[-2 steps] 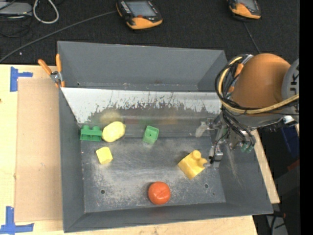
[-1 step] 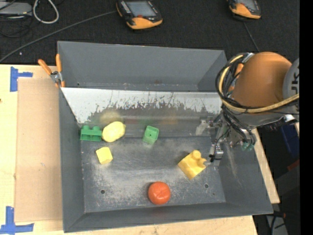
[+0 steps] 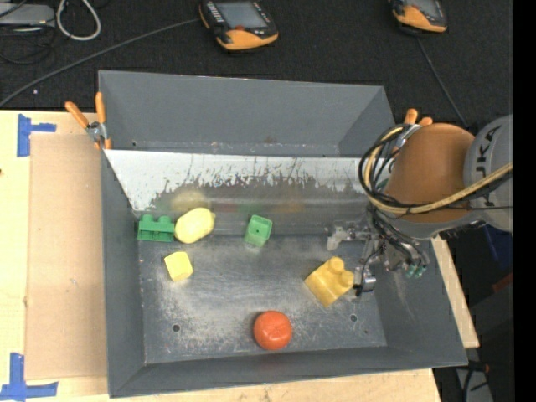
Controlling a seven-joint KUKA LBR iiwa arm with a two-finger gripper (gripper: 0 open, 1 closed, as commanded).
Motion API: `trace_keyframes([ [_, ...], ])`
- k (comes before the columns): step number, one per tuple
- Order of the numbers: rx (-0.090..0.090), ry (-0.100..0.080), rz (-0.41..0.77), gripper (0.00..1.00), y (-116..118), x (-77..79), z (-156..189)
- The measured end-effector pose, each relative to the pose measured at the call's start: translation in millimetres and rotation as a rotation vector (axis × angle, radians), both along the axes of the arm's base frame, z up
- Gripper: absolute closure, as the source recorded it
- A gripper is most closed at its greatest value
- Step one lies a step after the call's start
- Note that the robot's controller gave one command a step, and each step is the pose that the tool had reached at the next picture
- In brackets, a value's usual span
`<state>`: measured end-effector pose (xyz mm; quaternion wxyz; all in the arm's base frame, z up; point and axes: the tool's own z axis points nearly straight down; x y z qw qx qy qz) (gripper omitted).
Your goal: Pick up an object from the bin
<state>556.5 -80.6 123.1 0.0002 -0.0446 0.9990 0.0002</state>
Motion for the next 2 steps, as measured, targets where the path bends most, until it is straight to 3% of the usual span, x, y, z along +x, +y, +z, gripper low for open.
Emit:
trace_keyframes([
  [2,0.001,0.003,0.058,0.0,-0.5,-4.2,-9.3],
])
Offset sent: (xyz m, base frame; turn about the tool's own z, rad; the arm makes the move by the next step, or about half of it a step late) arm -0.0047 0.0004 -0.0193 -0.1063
